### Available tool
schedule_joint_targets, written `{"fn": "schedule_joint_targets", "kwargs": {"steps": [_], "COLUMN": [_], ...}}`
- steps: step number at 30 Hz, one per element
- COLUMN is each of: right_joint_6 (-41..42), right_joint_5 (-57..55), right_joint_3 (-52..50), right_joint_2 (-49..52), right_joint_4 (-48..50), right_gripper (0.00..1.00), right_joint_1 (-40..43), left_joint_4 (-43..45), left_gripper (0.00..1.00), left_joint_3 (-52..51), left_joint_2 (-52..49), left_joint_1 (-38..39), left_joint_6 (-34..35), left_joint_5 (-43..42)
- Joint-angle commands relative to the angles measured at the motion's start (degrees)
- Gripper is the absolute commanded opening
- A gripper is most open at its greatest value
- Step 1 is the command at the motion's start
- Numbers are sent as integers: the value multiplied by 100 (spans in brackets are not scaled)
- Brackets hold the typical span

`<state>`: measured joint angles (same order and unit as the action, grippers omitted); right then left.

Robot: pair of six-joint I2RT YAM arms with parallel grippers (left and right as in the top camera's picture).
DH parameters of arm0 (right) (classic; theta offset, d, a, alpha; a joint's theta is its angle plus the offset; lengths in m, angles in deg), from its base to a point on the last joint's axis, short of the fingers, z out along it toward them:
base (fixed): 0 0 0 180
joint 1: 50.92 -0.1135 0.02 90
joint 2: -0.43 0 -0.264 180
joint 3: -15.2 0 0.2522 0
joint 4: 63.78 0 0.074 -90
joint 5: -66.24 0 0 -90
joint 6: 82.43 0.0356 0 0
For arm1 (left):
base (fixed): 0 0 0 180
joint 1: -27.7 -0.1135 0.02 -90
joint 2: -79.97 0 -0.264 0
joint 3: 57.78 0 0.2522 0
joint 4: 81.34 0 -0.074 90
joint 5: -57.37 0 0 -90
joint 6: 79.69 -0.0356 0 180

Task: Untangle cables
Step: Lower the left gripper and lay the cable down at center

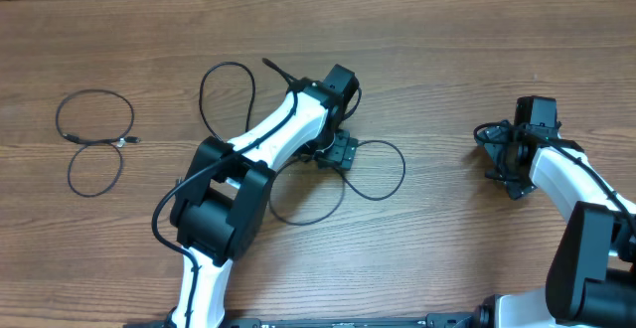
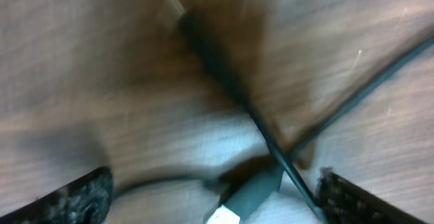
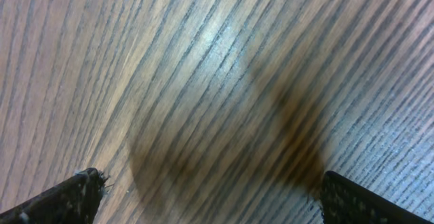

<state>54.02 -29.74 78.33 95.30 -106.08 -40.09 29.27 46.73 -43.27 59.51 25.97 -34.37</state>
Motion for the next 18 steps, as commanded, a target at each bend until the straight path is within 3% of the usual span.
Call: {"fn": "schedule_joint_targets", "kwargs": {"steps": [1, 5, 9, 10, 11, 14, 18], "right_joint_6": [-44, -46, -46, -44, -44, -46, -44], "right_joint_5": [-37, -39, -37, -37, -37, -37, -39], "right_joint_3": [-13, -13, -13, -13, -13, -13, -13], "right_joint_2": [-101, -101, -101, -101, -101, -101, -101], "right_joint_4": [15, 15, 15, 15, 15, 15, 15], "right_gripper": [100, 100, 100, 100, 100, 100, 100], "right_joint_1": [11, 11, 11, 11, 11, 11, 11], "left_joint_4": [-638, -1207, -1228, -1196, -1169, -1108, -1091], "left_gripper": [88, 84, 70, 60, 58, 19, 25], "left_joint_3": [986, 1652, 1657, 1613, 1580, 1458, 1204], "left_joint_2": [-96, -96, -116, -116, -116, -116, -116], "left_joint_1": [-50, -50, -2, 20, 44, 127, 310], "left_joint_6": [-413, -385, -15, 245, 437, 1759, 3910], "left_joint_5": [-173, -463, -579, -579, -579, -575, -544]}}
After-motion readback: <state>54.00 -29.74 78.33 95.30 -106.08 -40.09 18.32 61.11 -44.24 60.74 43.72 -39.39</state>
